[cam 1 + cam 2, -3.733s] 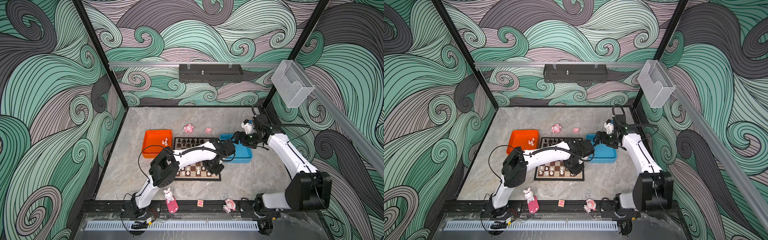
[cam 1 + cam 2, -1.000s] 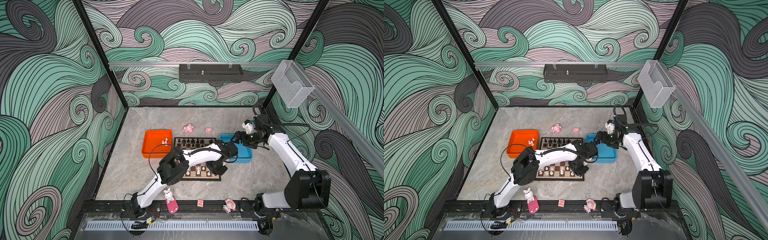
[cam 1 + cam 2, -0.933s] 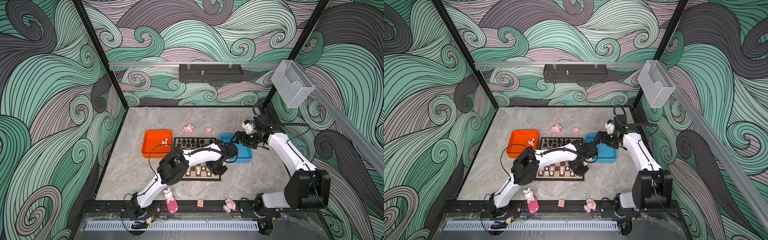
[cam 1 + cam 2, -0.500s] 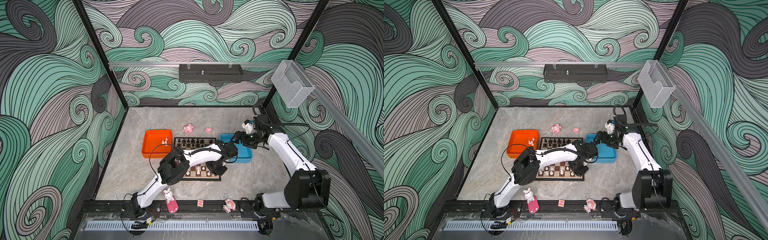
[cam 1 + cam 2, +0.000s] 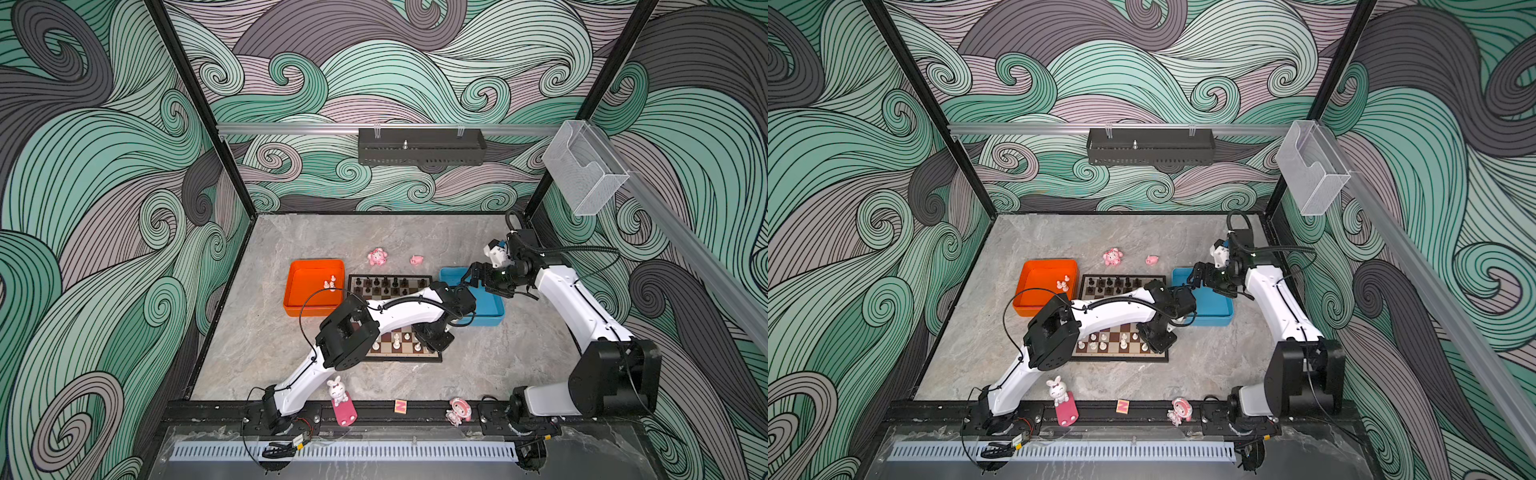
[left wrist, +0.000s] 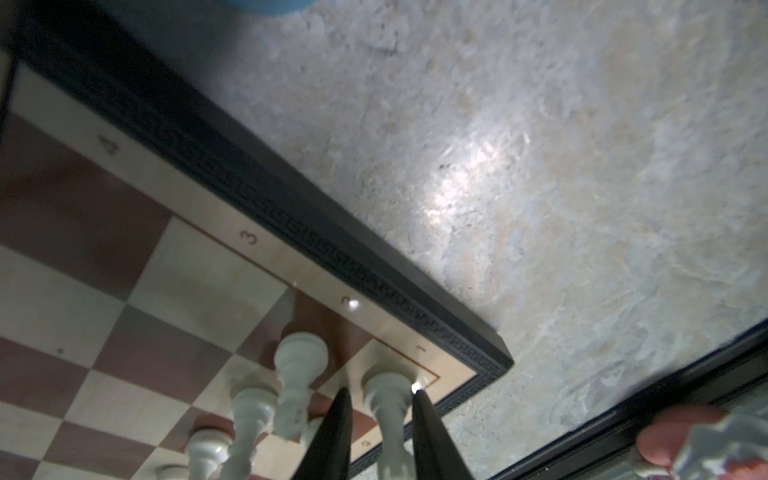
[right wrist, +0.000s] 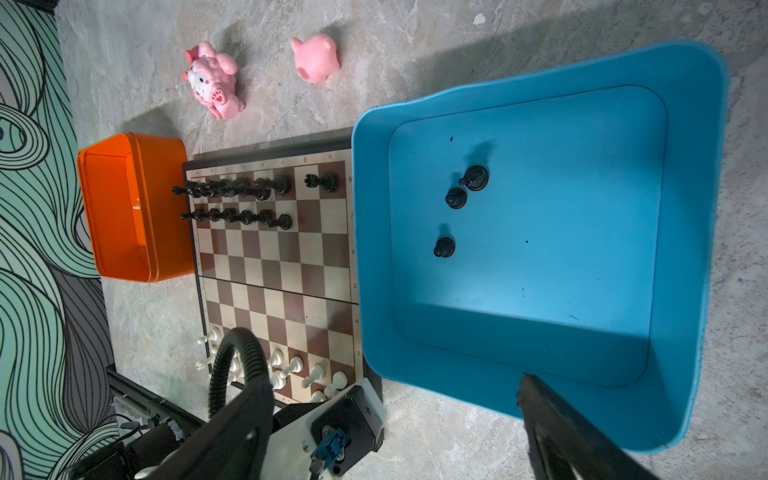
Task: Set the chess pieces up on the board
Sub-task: 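Lower the held white piece onto the corner square with the left gripper, then open the left gripper to release the white piece on the square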
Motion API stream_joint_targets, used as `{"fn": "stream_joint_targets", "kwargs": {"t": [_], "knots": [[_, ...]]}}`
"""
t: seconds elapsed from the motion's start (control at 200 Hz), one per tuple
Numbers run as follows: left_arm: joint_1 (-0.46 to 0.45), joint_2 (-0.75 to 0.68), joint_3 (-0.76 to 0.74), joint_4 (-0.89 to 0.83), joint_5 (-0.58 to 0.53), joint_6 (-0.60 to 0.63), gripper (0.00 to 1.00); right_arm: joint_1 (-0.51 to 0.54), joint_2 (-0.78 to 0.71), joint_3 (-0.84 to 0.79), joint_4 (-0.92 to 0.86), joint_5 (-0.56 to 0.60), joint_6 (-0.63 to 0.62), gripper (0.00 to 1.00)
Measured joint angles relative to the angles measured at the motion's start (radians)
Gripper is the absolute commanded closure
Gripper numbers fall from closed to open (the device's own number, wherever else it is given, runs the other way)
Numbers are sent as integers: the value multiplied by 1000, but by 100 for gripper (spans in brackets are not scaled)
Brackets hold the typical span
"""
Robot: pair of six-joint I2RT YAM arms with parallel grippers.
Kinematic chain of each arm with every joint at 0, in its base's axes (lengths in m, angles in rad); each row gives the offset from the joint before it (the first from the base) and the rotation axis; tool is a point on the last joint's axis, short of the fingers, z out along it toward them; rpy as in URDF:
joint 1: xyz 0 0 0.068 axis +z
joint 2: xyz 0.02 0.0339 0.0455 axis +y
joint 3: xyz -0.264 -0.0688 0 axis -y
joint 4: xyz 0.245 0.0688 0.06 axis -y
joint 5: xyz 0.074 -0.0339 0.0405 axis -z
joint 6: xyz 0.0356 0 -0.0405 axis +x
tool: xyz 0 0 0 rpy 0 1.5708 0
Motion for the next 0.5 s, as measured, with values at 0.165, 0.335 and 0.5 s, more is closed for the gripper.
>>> {"fn": "stream_joint_targets", "kwargs": {"t": [0.165,0.335,0.5], "knots": [[0,0,0,0,-6,0,68,0,0,0,0,-1,0,8],[0,0,0,-5,-9,0,67,0,0,0,1,-1,0,8],[0,0,9,-19,-12,0,66,0,0,0,1,-2,0,8]]}}
